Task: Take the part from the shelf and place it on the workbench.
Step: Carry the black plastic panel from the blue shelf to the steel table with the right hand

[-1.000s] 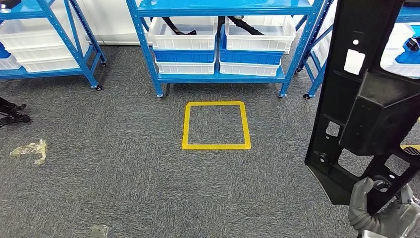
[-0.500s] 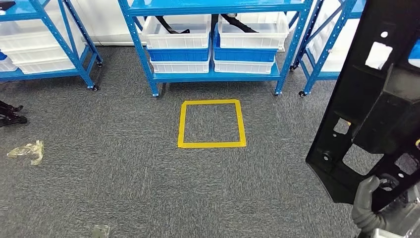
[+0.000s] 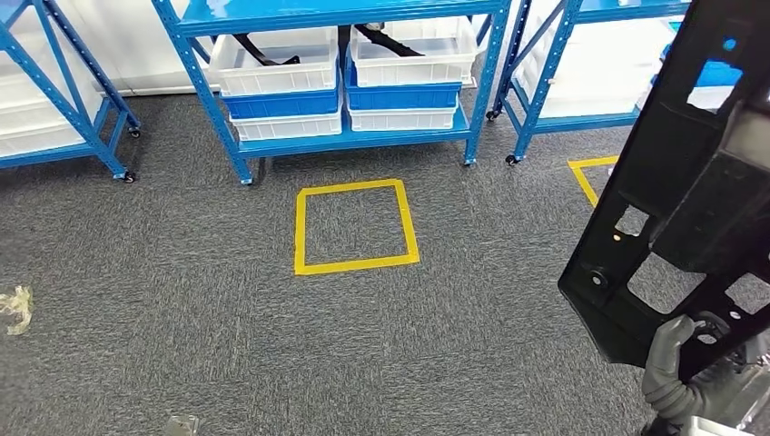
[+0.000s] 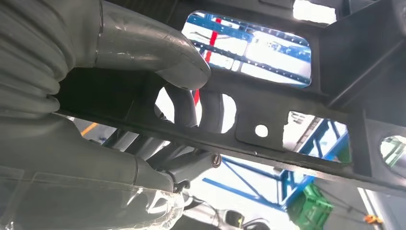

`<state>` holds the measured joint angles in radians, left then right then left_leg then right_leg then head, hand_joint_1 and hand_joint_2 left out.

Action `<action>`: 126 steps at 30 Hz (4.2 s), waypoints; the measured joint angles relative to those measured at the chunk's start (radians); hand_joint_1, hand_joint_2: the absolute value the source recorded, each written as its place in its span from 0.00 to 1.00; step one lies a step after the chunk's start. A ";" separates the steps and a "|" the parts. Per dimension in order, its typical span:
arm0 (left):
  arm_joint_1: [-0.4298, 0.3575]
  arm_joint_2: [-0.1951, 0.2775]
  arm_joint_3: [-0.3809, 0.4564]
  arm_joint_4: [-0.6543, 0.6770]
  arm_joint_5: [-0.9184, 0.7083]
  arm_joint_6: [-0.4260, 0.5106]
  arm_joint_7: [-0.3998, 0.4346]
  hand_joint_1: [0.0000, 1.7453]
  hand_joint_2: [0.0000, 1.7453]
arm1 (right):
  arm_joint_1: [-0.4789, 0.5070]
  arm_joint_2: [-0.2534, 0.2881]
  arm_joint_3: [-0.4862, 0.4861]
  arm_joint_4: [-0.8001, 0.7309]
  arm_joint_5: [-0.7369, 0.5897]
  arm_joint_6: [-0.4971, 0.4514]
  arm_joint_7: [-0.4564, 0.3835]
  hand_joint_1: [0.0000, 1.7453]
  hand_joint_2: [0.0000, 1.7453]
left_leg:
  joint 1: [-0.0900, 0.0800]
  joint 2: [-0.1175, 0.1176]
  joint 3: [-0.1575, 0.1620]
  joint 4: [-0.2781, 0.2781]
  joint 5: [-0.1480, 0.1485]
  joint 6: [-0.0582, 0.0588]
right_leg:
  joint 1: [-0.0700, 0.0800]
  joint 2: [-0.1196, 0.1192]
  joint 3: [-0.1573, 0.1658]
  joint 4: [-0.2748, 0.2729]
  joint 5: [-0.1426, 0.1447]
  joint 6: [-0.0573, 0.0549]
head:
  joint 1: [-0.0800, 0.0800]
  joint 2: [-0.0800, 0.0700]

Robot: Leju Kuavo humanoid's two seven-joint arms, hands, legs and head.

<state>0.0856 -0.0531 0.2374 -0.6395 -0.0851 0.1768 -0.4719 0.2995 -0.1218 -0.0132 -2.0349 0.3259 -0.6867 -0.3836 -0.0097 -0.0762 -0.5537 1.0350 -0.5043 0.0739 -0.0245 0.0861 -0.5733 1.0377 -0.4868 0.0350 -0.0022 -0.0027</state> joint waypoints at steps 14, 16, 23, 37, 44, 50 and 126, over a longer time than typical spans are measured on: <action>0.000 0.009 -0.052 0.007 0.056 0.028 -0.001 0.00 1.00 | -0.012 -0.007 -0.016 0.015 -0.035 -0.007 -0.016 1.00 1.00 | -0.003 0.164 0.011 -0.047 0.031 -0.032 | 0.004 -0.144 0.058 -0.037 -0.025 0.033 | 0.005 0.000; -0.001 0.010 -0.055 0.007 0.061 0.029 -0.002 0.00 1.00 | -0.011 -0.008 -0.017 0.015 -0.036 -0.008 -0.017 1.00 1.00 | -0.004 0.180 0.015 -0.044 0.029 -0.043 | 0.006 -0.133 0.056 -0.045 -0.019 0.013 | 0.003 0.000; 0.005 0.016 -0.078 0.007 0.105 0.047 -0.001 0.00 1.00 | -0.011 -0.011 -0.017 0.016 -0.056 -0.009 -0.022 1.00 1.00 | 0.015 0.081 -0.092 0.220 -0.126 -0.076 | -0.005 -0.070 0.041 -0.046 0.007 -0.024 | -0.001 0.000; 0.015 0.027 -0.113 -0.004 0.142 0.064 0.004 0.00 1.00 | -0.040 -0.015 -0.014 0.023 -0.087 0.026 -0.025 1.00 1.00 | 0.012 0.085 0.025 -0.059 0.026 -0.018 | 0.001 -0.060 -0.088 0.153 -0.068 0.010 | 0.013 0.000; 0.022 0.027 -0.128 -0.013 0.153 0.072 0.006 0.00 1.00 | -0.040 -0.014 -0.015 0.028 -0.103 0.041 -0.034 1.00 1.00 | 0.000 0.167 0.022 -0.049 0.021 -0.026 | 0.007 -0.146 0.035 -0.020 -0.010 0.030 | 0.013 0.000; 0.022 0.031 -0.137 -0.028 0.159 0.080 0.010 0.00 1.00 | -0.029 -0.013 -0.017 0.028 -0.117 0.052 -0.040 1.00 1.00 | 0.007 0.141 0.002 0.011 -0.029 -0.059 | -0.003 -0.105 0.037 -0.052 0.011 -0.009 | 0.006 0.000; 0.002 0.066 -0.198 0.026 0.252 0.090 -0.041 0.00 1.00 | 0.054 0.016 -0.048 0.008 -0.158 0.026 -0.064 1.00 1.00 | 0.029 0.049 0.010 -0.004 -0.007 -0.029 | -0.005 0.001 -0.048 0.014 0.018 0.033 | 0.012 0.000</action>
<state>0.0873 0.0130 0.0398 -0.6137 0.1667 0.2664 -0.5130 0.3533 -0.1056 -0.0609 -2.0264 0.1678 -0.6605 -0.4479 0.0194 -0.0270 -0.5441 1.0312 -0.5113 0.0447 -0.0297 0.0867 -0.6209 1.0522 -0.4689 0.0681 0.0101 -0.0027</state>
